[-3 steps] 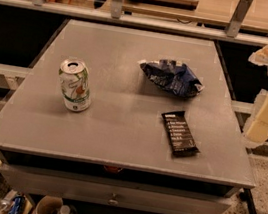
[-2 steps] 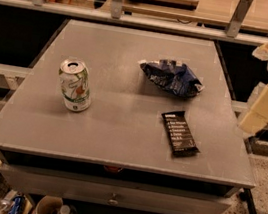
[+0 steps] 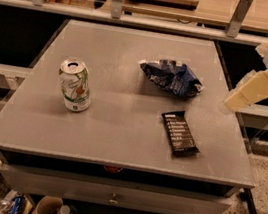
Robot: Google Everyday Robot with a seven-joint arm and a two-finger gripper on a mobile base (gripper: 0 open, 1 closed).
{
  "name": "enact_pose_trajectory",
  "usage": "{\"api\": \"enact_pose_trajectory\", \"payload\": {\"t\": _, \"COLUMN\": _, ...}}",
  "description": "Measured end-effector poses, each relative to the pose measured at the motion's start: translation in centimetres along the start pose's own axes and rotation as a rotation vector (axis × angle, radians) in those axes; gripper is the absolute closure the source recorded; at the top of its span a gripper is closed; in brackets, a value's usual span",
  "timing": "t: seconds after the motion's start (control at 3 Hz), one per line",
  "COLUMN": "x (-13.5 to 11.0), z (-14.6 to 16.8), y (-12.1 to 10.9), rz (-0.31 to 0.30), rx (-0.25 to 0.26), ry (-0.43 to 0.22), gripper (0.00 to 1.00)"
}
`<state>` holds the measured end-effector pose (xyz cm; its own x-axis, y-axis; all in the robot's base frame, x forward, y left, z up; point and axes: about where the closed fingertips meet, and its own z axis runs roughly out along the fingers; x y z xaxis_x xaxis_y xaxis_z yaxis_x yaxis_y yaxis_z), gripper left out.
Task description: Move blue chip bag near 7up can
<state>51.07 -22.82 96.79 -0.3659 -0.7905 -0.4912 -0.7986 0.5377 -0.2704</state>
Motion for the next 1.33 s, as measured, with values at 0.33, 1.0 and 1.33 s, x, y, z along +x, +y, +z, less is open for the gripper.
{"api": "enact_pose_trajectory", "payload": {"t": 0.33, "x": -1.4, "z": 2.3, "y": -1.2, "rz": 0.027, "rx": -0.005, "ry": -0.087, "gripper": 0.0}}
{"api": "enact_pose_trajectory", "payload": {"t": 1.0, "x": -4.3, "z": 6.9, "y": -2.9, "rz": 0.024, "rx": -0.018, "ry": -0.171, "gripper": 0.0}}
{"api": "enact_pose_trajectory", "payload": {"t": 1.33, "x": -5.3, "z": 9.4, "y": -3.4, "rz": 0.04, "rx": -0.042, "ry": -0.185, "gripper": 0.0}}
